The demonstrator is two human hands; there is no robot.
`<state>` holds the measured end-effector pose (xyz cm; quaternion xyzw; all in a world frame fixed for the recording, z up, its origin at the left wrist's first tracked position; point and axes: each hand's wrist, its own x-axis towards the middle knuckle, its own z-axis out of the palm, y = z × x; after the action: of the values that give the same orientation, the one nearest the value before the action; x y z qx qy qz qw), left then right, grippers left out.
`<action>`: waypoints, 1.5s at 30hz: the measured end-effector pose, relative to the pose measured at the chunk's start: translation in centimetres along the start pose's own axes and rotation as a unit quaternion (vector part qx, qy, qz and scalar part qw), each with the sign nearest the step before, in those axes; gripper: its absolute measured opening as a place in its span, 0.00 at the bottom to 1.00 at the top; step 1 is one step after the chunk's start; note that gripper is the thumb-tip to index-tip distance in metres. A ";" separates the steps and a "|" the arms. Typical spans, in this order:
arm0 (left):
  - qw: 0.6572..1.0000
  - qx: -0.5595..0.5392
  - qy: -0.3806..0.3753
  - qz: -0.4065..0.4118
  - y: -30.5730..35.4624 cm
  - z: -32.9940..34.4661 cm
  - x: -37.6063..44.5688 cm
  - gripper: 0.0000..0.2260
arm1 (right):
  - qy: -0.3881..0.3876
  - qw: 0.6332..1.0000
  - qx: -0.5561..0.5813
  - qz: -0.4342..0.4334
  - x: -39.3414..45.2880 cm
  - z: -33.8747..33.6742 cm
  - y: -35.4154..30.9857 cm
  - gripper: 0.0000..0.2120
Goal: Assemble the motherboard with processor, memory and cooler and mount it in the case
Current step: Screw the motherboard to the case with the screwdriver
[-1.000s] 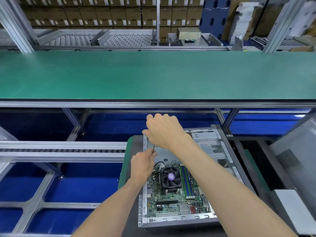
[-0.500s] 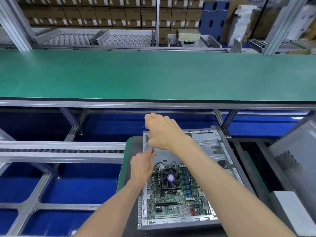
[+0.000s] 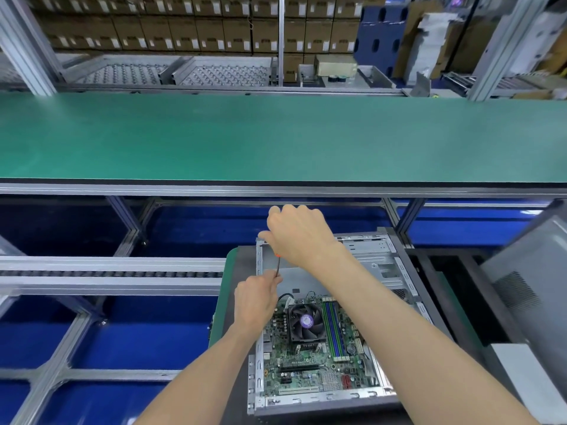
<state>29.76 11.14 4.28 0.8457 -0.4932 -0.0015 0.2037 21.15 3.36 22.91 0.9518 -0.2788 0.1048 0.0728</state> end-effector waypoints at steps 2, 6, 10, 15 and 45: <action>1.000 0.010 -0.001 -0.001 -0.1 0.0 0.0 0.12 | -0.031 0.998 0.059 -0.020 0.0 -0.2 0.0 0.13; 1.000 0.019 0.000 -0.002 0.0 0.1 0.0 0.12 | -0.072 0.987 0.140 -0.043 -0.1 -0.7 0.1 0.10; 1.000 0.007 -0.002 -0.002 0.0 0.0 0.0 0.11 | -0.006 1.000 -0.002 0.003 -0.1 -0.1 0.0 0.15; 1.000 0.010 0.008 -0.001 0.2 -0.3 0.0 0.10 | -0.054 0.991 0.111 -0.042 -0.3 -0.5 0.0 0.14; 1.000 0.016 -0.005 -0.005 0.5 -0.4 -0.1 0.05 | -0.020 1.000 0.005 -0.003 -0.3 -0.6 0.3 0.19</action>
<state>29.40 11.14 4.83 0.8512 -0.4900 0.0012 0.1880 20.62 3.38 23.43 0.9549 -0.2769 0.0865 0.0628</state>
